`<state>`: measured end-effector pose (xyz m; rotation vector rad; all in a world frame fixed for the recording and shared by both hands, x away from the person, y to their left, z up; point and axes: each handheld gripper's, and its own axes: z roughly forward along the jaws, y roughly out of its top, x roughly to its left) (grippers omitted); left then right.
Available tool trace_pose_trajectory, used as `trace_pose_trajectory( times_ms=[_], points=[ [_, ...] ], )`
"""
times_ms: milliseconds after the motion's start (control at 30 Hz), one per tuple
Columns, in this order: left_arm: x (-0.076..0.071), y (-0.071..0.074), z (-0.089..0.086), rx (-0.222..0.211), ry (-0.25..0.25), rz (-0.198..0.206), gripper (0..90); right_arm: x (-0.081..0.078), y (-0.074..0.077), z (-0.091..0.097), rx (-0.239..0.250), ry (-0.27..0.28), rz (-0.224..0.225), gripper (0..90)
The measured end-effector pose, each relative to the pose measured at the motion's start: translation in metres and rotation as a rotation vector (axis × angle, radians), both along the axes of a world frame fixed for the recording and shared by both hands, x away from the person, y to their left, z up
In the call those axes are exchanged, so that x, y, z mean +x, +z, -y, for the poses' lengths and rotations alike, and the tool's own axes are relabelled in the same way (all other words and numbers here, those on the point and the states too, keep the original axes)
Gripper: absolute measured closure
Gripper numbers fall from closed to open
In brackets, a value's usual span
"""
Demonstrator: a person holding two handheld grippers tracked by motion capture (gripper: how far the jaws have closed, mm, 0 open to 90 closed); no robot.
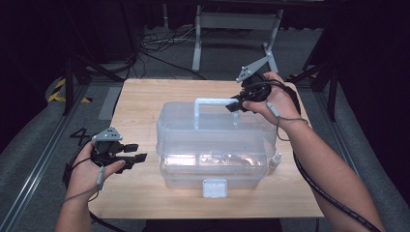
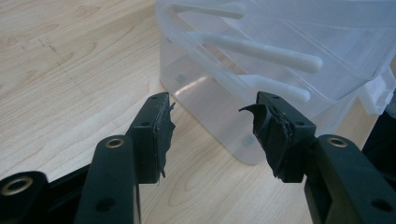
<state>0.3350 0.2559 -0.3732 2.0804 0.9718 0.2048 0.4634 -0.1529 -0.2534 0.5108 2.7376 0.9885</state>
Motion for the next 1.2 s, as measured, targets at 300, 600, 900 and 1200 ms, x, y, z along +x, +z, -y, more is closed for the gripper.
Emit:
trace_pose_trajectory(
  times_ms=[300, 600, 900, 1200],
  points=[
    [-0.001, 0.002, 0.004, -0.017, -0.015, 0.010, 48.6, 0.012, 0.002, 0.000, 0.013, -0.021, -0.020, 70.4],
    [-0.004, 0.007, 0.009, -0.025, -0.056, 0.055, 61.0, 0.018, 0.003, 0.000, 0.018, -0.030, -0.033, 70.2],
    [-0.007, 0.012, 0.027, -0.103, -0.143, 0.113, 89.9, 0.018, 0.003, 0.000, 0.022, -0.033, -0.029, 70.2],
    [-0.008, 0.012, 0.040, -0.194, -0.155, 0.139, 90.0, 0.018, 0.003, 0.000, 0.024, -0.033, -0.030, 70.1]
  ],
)
